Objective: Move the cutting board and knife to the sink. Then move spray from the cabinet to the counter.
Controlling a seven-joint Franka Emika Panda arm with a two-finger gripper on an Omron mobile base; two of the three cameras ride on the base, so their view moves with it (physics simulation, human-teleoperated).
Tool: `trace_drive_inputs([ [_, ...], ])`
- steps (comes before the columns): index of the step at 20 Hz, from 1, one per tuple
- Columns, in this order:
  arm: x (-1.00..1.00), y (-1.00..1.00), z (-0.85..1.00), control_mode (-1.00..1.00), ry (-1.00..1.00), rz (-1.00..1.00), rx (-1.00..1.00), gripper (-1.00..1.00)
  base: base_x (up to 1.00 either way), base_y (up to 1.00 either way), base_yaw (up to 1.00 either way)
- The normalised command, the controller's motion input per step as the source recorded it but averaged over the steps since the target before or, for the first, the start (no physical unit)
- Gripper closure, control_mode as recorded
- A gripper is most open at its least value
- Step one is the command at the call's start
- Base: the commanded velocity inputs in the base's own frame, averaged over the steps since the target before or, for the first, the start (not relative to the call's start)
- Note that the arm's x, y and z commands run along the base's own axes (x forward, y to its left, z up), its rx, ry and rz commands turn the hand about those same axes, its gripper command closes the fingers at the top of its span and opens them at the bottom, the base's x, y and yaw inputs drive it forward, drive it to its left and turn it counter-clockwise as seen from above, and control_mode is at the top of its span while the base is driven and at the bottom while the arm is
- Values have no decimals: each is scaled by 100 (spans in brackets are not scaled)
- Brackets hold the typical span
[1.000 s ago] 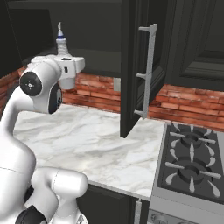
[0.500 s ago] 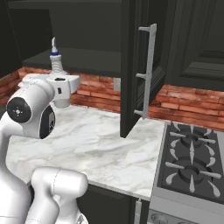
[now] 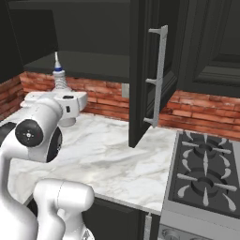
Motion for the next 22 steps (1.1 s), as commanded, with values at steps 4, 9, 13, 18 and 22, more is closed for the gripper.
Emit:
trace_drive_inputs([
  [4, -13, 2, -25, -100, -1, 6, 2, 100, 0, 0, 0],
  [9, -36, 13, -38, -100, -2, 10, 2, 100, 0, 0, 0],
  [13, -43, 31, -35, -100, -7, 0, 0, 100, 0, 0, 0],
  [18, -34, 32, -33, -100, -16, -3, 0, 100, 0, 0, 0],
  [22, -21, 40, -34, -100, -19, -11, 0, 100, 0, 0, 0],
])
